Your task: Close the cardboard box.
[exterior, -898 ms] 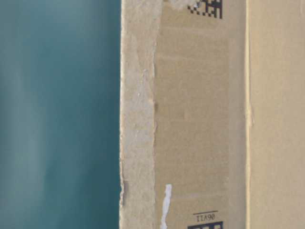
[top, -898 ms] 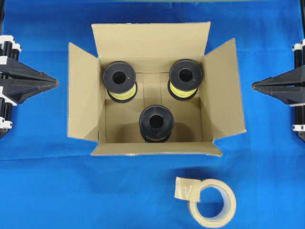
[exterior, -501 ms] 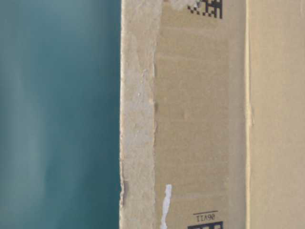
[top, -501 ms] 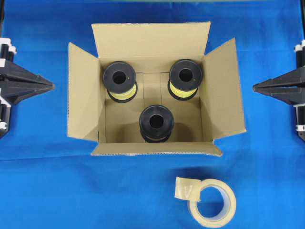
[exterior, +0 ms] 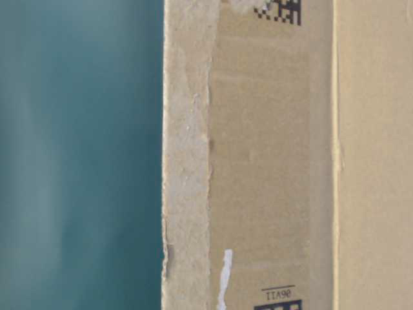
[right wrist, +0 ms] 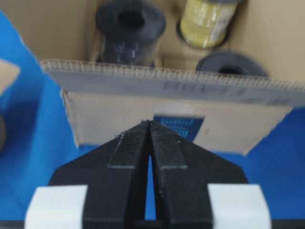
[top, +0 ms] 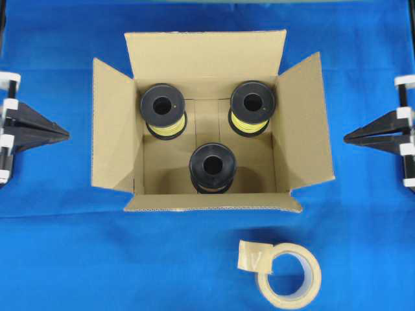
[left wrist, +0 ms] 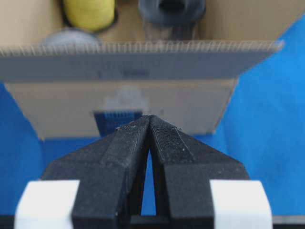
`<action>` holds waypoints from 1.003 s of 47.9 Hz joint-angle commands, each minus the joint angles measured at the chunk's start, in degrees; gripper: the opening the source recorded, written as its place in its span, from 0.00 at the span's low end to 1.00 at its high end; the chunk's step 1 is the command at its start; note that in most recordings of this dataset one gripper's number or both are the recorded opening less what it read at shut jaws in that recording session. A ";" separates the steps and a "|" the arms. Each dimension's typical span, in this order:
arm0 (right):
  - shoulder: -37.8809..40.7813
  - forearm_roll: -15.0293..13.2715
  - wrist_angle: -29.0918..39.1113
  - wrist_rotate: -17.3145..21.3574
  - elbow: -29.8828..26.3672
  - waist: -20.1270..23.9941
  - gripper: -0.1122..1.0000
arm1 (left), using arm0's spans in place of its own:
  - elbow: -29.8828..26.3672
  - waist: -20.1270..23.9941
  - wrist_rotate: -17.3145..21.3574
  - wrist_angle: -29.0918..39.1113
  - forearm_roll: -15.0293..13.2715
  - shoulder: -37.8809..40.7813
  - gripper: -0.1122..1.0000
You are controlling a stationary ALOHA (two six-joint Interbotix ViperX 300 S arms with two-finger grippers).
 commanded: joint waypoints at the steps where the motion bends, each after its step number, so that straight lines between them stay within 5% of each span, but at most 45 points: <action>1: 2.99 0.26 -2.72 0.09 0.53 -0.18 0.10 | 0.18 0.18 0.09 -1.93 -0.18 2.46 0.10; 26: 12.30 1.32 -15.03 0.09 1.23 -1.49 0.10 | 1.93 0.09 0.09 -17.67 -0.26 12.13 0.10; 48: 22.15 1.32 -26.28 -0.09 -5.01 -1.93 0.10 | -7.03 0.26 2.72 -29.88 -0.18 30.67 0.10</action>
